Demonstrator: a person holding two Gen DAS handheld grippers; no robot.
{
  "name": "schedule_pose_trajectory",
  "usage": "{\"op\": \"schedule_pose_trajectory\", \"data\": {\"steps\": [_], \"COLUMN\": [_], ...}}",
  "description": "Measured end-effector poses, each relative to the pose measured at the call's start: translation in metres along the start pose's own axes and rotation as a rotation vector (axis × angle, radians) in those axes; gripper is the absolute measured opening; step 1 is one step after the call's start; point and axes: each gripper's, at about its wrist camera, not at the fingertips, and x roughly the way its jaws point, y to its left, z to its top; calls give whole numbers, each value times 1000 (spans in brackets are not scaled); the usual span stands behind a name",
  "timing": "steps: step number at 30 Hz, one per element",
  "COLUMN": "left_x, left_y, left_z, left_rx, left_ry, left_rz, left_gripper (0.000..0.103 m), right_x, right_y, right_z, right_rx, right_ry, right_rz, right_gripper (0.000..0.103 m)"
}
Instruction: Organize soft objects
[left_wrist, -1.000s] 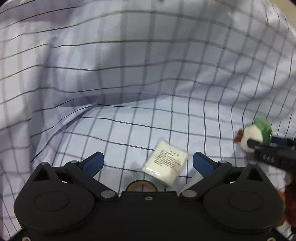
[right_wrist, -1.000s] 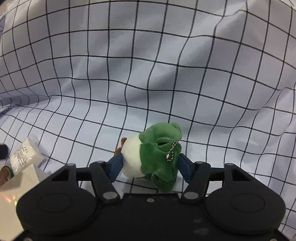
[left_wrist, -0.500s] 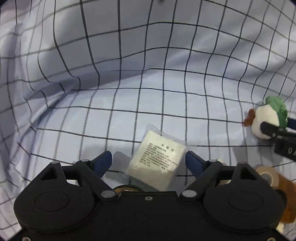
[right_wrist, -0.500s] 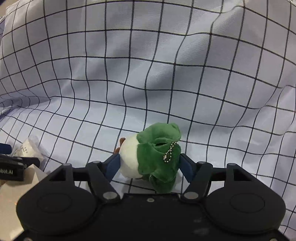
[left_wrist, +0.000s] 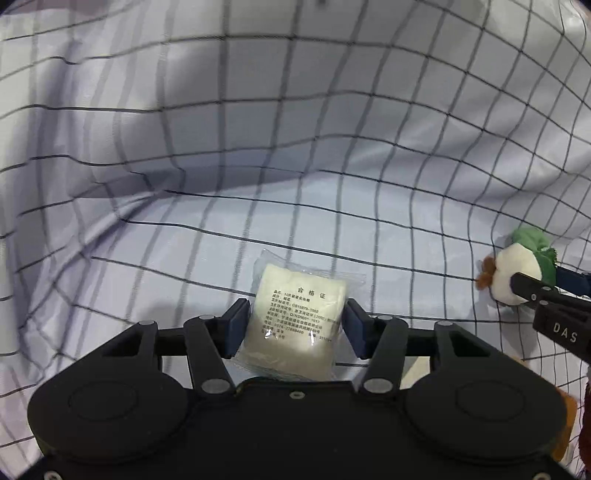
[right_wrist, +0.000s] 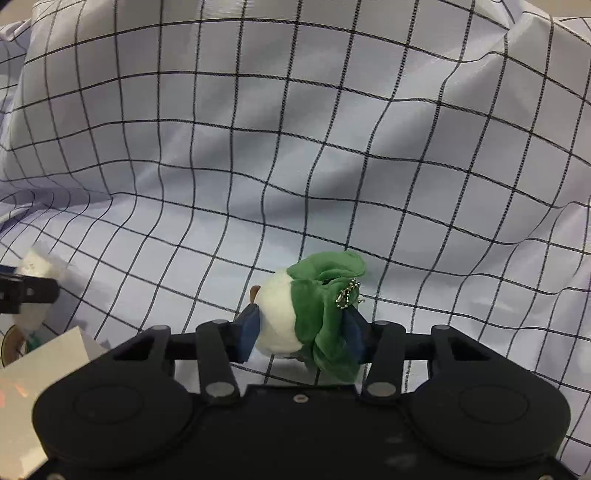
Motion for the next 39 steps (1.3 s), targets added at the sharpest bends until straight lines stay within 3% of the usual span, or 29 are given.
{"op": "schedule_pose_trajectory", "data": {"steps": [3, 7, 10, 13, 14, 23, 30, 39], "left_x": [-7, -16, -16, -17, -17, -29, -50, -75], "left_y": [9, 20, 24, 26, 26, 42, 63, 103], "left_z": [-3, -8, -9, -11, -12, -25, -42, -73], "left_rx": [-9, -22, -34, -31, -31, -57, -82, -150], "left_ry": [3, -7, -8, -16, -17, -49, -79, -109], "left_rz": [5, 3, 3, 5, 6, 32, 70, 109], "left_gripper": [52, 52, 52, 52, 52, 52, 52, 52], "right_x": [4, 8, 16, 25, 30, 12, -32, -71], "right_y": [1, 3, 6, 7, 7, 13, 65, 151], "right_z": [0, -3, -3, -2, -2, 19, 35, 25], "right_rx": [5, -6, -7, -7, -8, 31, -47, -191], "right_ry": [17, 7, 14, 20, 37, 38, -50, -92], "right_rz": [-22, -71, -85, -100, -89, 7, 122, 279], "right_gripper": [55, 75, 79, 77, 68, 65, 65, 65]}}
